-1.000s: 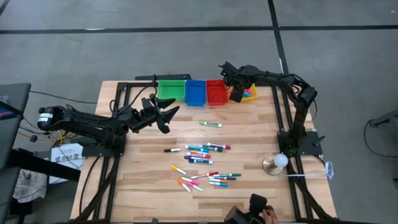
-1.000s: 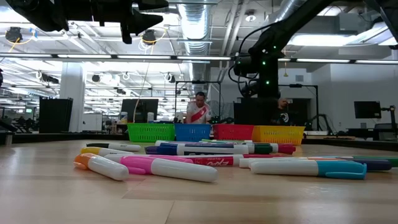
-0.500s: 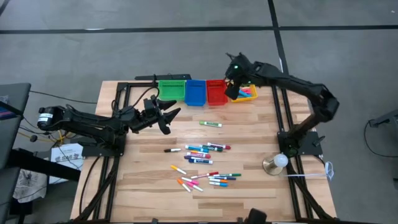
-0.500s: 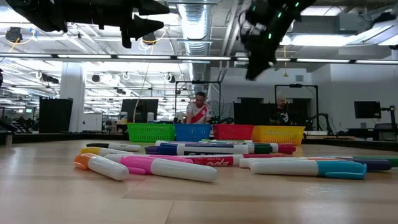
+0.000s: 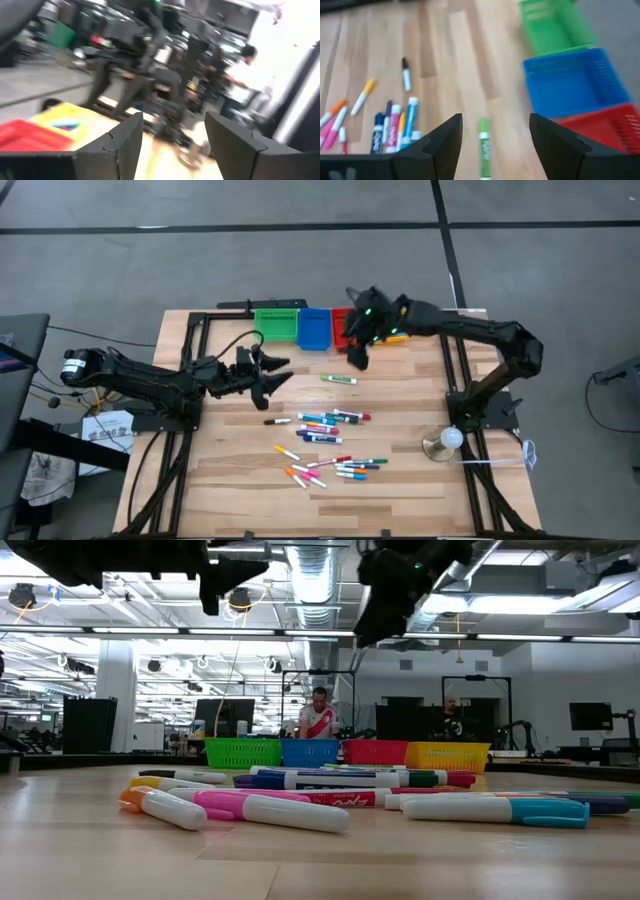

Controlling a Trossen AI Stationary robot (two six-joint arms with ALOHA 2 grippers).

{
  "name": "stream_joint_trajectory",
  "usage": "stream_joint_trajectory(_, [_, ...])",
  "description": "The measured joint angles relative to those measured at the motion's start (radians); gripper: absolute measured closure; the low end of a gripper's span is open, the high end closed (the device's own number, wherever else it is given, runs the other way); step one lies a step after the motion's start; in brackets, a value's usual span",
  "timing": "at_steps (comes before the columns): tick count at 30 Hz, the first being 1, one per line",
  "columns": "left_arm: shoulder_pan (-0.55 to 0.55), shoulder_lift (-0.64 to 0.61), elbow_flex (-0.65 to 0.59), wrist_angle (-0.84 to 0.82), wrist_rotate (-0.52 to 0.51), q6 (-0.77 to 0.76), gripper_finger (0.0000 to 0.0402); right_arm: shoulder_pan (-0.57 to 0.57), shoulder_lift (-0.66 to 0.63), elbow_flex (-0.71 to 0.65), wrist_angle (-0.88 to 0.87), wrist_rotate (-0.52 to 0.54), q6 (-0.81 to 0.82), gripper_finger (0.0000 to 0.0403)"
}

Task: Pick & Place Markers
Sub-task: Put the large light green marker pen into the green bin

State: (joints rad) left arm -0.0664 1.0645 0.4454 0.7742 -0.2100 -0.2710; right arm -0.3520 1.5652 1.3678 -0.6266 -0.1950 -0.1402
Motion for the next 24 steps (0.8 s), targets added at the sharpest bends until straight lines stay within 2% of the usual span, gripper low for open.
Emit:
stream_joint_trajectory(4, [0.010, -0.079, 0.000, -0.127, 0.131, -0.045, 0.0188, 0.067, 0.080, 0.000, 0.041, 0.040, 0.002, 0.0184])
stream_joint_trajectory(8, [0.005, -0.184, 0.000, -0.313, 0.156, -0.076, 0.0188, 0.105, 0.161, 0.000, 0.030, 0.056, 0.002, 0.0184])
stream_joint_trajectory(11, [-0.007, -0.233, 0.000, -0.382, 0.157, -0.078, 0.0188, 0.118, 0.222, 0.000, 0.027, 0.063, 0.009, 0.0184])
stream_joint_trajectory(20, [-0.045, -0.258, 0.000, -0.420, 0.177, -0.076, 0.0188, 0.125, 0.374, 0.000, -0.004, 0.074, 0.012, 0.0184])
stream_joint_trajectory(24, [-0.045, -0.260, 0.000, -0.427, 0.201, -0.078, 0.0188, 0.120, 0.408, 0.000, -0.027, 0.141, 0.019, 0.0185])
